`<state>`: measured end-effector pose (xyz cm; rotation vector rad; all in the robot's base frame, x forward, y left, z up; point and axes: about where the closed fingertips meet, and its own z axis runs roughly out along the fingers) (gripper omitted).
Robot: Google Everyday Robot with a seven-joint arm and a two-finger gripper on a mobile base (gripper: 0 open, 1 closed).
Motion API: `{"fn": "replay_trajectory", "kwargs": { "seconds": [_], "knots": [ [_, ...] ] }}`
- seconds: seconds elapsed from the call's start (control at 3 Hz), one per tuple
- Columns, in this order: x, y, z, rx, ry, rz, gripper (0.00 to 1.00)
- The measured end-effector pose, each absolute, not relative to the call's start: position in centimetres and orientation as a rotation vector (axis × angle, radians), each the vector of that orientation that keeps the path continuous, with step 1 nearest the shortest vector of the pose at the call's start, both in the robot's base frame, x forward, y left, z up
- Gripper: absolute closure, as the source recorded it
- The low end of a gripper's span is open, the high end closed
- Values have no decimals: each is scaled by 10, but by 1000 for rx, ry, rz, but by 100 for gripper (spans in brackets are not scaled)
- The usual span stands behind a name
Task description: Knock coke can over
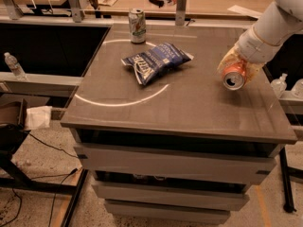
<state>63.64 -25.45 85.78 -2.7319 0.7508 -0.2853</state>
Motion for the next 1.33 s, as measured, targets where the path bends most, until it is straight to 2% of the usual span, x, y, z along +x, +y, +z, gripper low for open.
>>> {"fn": "replay_trajectory", "kwargs": {
  "seconds": [0.33,1.33],
  "knots": [
    [630,-256,844,-2743,802,-207,85],
    [624,-246,838,-2726,859,-151,14]
  ]
}}
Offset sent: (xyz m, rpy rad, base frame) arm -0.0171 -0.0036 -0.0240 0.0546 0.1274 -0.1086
